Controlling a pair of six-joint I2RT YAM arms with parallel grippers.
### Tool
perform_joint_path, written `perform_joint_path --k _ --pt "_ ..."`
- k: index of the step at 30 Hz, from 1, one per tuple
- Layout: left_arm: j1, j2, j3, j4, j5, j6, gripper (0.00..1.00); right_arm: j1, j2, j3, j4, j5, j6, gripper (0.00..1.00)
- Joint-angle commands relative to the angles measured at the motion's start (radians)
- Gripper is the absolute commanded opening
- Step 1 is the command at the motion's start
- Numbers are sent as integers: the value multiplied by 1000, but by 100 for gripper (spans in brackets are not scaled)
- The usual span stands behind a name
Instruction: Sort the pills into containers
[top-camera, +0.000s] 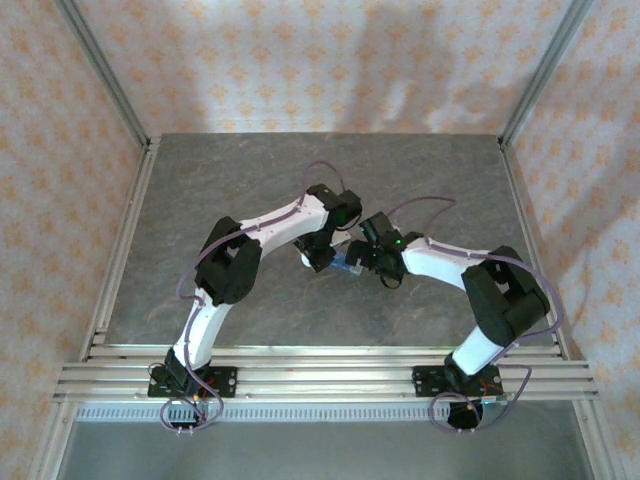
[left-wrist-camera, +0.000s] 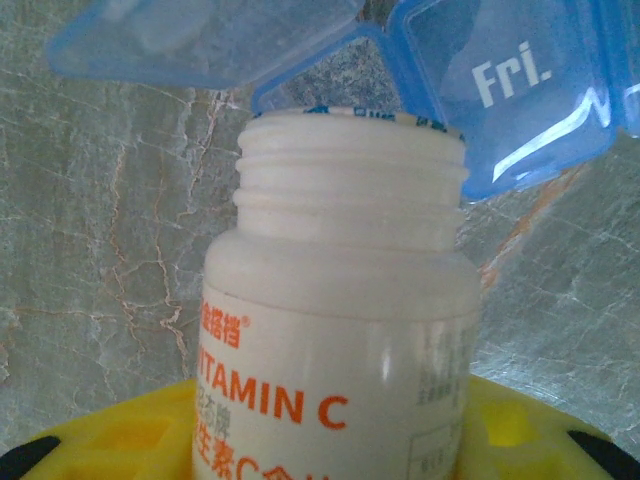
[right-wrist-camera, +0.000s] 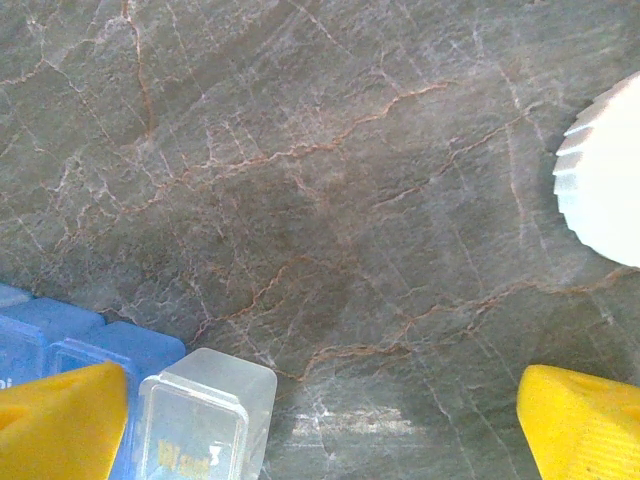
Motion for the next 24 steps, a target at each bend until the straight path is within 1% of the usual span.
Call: perform_joint_path --k 1,24 --pt "5 22 11 -86 -83 2 0 -7 32 -40 -25 7 14 98" --pt "5 23 45 -98 -99 -1 0 -7 40 -45 -17 2 16 98"
